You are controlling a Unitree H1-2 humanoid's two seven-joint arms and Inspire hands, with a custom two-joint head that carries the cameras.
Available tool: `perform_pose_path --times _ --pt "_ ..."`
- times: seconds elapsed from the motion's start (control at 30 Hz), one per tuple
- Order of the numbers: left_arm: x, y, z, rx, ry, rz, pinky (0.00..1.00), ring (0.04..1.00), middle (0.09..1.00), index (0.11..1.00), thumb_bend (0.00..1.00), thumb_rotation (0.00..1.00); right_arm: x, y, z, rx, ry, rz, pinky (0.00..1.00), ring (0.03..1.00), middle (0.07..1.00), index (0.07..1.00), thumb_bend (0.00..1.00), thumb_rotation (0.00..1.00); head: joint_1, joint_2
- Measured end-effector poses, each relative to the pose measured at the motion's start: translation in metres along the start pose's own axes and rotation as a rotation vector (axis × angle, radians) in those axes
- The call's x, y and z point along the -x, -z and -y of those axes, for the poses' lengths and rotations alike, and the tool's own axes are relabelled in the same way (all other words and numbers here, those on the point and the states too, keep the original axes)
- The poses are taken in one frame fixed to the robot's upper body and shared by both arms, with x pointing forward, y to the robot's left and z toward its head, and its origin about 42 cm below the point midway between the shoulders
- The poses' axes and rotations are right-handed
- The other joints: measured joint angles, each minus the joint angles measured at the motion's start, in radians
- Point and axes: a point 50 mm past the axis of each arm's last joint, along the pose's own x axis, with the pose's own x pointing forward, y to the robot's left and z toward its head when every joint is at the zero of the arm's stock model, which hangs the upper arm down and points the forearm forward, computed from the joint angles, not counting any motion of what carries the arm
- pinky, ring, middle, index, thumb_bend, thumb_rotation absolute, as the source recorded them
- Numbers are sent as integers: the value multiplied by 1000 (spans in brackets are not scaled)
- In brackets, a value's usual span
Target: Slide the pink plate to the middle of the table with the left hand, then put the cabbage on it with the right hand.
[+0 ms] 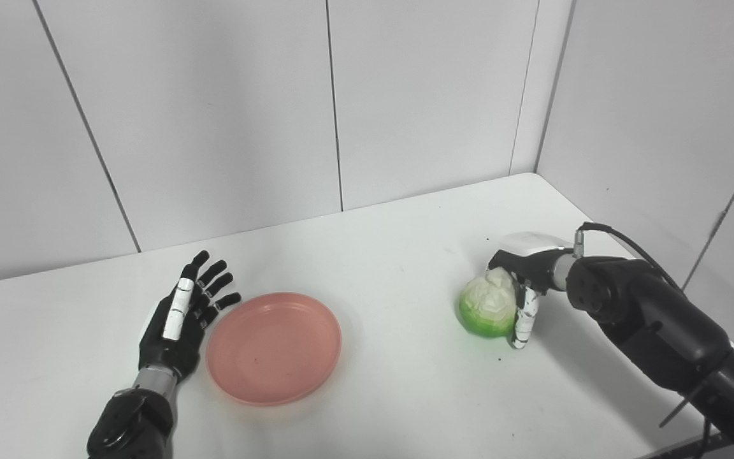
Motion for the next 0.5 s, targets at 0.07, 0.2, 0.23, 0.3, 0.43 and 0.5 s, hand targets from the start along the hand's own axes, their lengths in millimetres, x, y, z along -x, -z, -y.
perform_pose_path --times 0.07,0.2,0.23,0.3,0.43,0.5 --pt "-1 0 1 1 -5 0 725 860 857 902 880 708 2 -4 1 -2 -1 23 311 384 502 549 510 0 2 0" --pt "-1 0 1 -2 -13 -1 723 853 858 899 887 709 8 -18 13 -10 29 90 296 381 499 549 510 0 14 2" --pt "-1 0 1 -3 -12 -2 721 856 864 900 880 712 10 -22 18 -12 42 111 293 380 500 549 510 0 23 3" --pt "-1 0 1 -5 -13 -2 723 856 865 897 876 710 15 -33 29 -20 68 161 286 384 511 539 511 0 28 3" --pt "-1 0 2 -5 -15 -3 708 866 879 903 866 708 23 -64 54 -23 132 270 295 389 517 537 511 0 64 9" --pt "-2 1 4 -4 -11 -4 709 870 878 904 858 725 27 -77 65 -18 165 311 302 390 517 537 511 0 92 11"
